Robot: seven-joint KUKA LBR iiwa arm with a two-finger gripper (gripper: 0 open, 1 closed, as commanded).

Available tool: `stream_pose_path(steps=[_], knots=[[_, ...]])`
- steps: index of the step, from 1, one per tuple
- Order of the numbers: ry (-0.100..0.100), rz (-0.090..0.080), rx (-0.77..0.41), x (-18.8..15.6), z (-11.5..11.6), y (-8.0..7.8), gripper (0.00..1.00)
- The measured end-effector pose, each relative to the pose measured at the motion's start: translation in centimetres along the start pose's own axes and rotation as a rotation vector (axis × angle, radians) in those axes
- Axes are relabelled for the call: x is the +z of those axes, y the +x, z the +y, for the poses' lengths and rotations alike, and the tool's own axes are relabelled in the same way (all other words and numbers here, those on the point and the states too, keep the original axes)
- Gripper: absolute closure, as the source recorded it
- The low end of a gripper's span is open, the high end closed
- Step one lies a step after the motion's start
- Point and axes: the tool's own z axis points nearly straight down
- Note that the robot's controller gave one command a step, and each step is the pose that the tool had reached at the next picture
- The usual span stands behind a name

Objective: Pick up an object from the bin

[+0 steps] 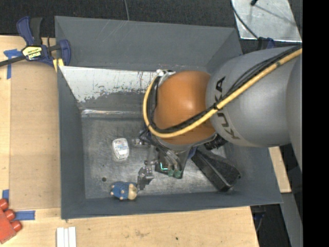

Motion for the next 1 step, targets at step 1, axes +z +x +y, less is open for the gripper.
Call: stream_pose_path(steps=[1], knots=[[0.0,-0.012,-0.169,6.84,3.25,-0.98,0.0]])
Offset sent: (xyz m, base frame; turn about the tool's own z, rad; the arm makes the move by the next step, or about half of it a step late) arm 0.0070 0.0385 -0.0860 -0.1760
